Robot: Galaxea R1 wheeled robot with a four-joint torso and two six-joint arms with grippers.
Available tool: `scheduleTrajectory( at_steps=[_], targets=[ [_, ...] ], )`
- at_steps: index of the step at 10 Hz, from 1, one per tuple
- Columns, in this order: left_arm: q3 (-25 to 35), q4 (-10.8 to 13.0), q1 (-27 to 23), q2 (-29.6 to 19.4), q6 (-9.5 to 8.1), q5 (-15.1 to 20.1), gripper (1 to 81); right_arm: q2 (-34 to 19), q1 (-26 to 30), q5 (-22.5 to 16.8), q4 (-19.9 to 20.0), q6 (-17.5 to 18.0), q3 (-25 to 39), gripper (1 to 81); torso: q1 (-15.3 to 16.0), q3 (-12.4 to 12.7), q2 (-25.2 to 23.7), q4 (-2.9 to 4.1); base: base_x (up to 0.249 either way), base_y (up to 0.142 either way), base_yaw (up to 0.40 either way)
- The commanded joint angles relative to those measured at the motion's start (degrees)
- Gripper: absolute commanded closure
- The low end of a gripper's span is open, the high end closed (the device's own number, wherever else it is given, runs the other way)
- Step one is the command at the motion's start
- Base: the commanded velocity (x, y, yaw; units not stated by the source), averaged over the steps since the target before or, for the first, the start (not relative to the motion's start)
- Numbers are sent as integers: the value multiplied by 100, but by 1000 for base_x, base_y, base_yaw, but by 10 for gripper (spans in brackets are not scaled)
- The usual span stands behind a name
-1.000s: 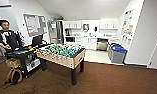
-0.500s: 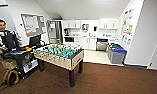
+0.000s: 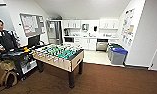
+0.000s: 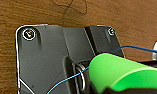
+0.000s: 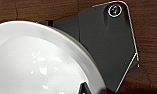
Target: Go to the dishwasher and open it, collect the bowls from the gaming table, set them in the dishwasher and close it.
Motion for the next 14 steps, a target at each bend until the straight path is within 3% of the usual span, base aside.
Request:
scheduleTrajectory(
  at_steps=[1,5,14],
  targets=[
    [51,67,-307,-86,14,149,811,144,301,-42,-78,-10,157,811,0,0,0,0,116,0,0],
    [51,67,-299,-86,14,149,811,135,293,-50,-78,-10,157,811,0,0,0,0,121,0,0],
    [60,67,-299,-77,14,149,811,144,301,-50,-78,-3,157,811,0,0,2,0,123,-81,0]
  ],
)
